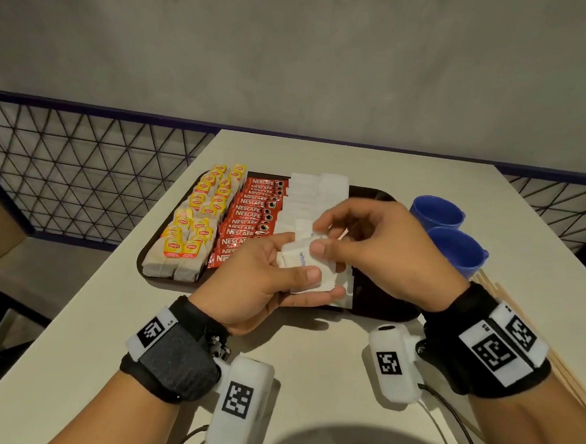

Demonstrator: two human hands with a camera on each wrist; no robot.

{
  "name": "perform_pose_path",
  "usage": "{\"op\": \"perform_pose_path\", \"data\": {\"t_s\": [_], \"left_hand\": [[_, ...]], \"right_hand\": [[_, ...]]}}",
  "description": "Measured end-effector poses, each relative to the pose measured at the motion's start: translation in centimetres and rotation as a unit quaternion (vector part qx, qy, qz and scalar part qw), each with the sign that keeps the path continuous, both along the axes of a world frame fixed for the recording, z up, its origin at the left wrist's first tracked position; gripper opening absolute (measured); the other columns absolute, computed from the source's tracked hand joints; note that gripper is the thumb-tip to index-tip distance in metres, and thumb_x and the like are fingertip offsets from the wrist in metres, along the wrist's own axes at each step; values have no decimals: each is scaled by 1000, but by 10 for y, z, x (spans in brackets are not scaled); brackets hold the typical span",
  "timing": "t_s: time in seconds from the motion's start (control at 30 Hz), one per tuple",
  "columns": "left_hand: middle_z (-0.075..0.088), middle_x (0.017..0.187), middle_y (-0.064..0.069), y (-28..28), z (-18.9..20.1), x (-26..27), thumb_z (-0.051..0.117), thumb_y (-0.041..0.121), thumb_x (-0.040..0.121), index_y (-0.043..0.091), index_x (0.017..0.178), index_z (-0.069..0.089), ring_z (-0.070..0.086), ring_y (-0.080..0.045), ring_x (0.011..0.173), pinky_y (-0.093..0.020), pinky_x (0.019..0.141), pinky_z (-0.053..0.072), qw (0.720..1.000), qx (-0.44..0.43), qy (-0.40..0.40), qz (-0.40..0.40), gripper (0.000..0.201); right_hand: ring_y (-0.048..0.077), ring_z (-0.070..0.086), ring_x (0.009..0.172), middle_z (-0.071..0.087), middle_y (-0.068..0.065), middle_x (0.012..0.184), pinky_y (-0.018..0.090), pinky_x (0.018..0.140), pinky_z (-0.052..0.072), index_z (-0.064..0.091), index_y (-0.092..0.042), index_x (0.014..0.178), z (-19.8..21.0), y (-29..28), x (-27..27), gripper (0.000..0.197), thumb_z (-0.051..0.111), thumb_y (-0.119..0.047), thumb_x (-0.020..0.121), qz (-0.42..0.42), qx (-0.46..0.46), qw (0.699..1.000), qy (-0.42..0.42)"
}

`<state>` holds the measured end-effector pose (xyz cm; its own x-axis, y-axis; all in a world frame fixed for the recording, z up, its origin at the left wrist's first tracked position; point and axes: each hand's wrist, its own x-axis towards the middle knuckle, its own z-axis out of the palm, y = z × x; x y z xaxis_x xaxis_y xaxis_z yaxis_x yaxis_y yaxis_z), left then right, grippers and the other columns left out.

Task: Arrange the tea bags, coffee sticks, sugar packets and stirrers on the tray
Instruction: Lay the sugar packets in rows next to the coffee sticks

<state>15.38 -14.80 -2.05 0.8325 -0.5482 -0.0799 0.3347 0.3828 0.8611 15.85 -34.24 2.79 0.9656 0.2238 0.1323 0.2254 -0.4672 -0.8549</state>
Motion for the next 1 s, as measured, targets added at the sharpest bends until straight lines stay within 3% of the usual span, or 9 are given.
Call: {"op": "perform_pose_path", "data": {"t_s": [0.17, 0.33, 0.47, 0.53, 0.67, 0.77, 0.83, 0.9, 1.0], "left_hand": [[73, 114, -22, -1, -1, 0, 66, -7, 87, -2, 125, 60, 74, -43, 99, -26, 68, 62, 999, 38, 2, 29, 39], [72, 120, -21, 0, 4, 3, 58, 20, 98, 8, 131, 63, 75, -40, 97, -31, 68, 63, 998, 16, 27, 51, 35], [75, 107, -18, 4, -2, 11, 55, 7, 101, -2, 136, 56, 75, -32, 82, -32, 66, 61, 993, 7, 25, 112, 36], [73, 103, -17, 3, -4, 12, 61, 11, 97, -2, 137, 54, 71, -28, 78, -31, 64, 59, 993, 9, 20, 117, 42], [70, 102, -19, 2, -6, 11, 70, 12, 88, 4, 127, 56, 66, -24, 72, -27, 57, 55, 992, 19, 3, 121, 42], [72, 121, -18, 4, -9, 12, 67, 4, 92, 3, 129, 57, 74, -24, 90, -28, 65, 59, 992, 21, -10, 128, 38], [71, 126, -18, 5, -9, 13, 67, 2, 93, 2, 132, 57, 74, -29, 102, -31, 71, 62, 991, 16, -14, 132, 41], [73, 120, -16, 6, -9, 13, 68, -1, 91, 2, 127, 60, 74, -32, 103, -32, 71, 63, 989, 11, -13, 145, 37], [73, 92, -12, 7, -9, 15, 72, -4, 87, 5, 110, 64, 73, -26, 80, -30, 64, 61, 983, 15, -5, 183, 26]], "right_hand": [[8, 72, 74, 76, -9, 86, 11, 67, 54, 77, -21, 96, -3, 1, -1, 12, 83, -22, 86, 21, -43, 999, 15], [22, 75, 78, 76, 12, 85, 31, 68, 63, 71, -10, 98, -1, -4, 3, 6, 74, -12, 93, -9, 36, 998, 48], [26, 77, 94, 76, 14, 100, 39, 70, 65, 71, -17, 105, 0, -7, 4, 8, 65, -14, 100, -32, 96, 991, 83], [27, 76, 92, 72, 16, 104, 42, 64, 65, 71, -21, 112, -2, -6, 3, 14, 65, -16, 100, -11, 97, 991, 92], [23, 78, 82, 74, 14, 93, 37, 59, 64, 63, -20, 120, -4, 0, 1, 32, 76, -14, 92, 11, 74, 994, 80], [22, 79, 84, 76, 13, 92, 35, 66, 65, 59, -9, 113, -3, -1, 0, 35, 81, -8, 85, -6, 96, 993, 63], [21, 77, 85, 75, 10, 93, 33, 70, 65, 63, -2, 102, -3, -4, -2, 25, 81, -3, 84, 11, 77, 996, 36], [17, 76, 84, 76, 2, 92, 26, 73, 62, 73, -4, 93, -5, -6, -6, 11, 80, -2, 85, 27, 43, 998, 27], [6, 75, 89, 79, -13, 99, 17, 75, 59, 79, -18, 97, -6, -11, -8, 17, 81, -5, 85, -3, 10, 999, 34]]}}
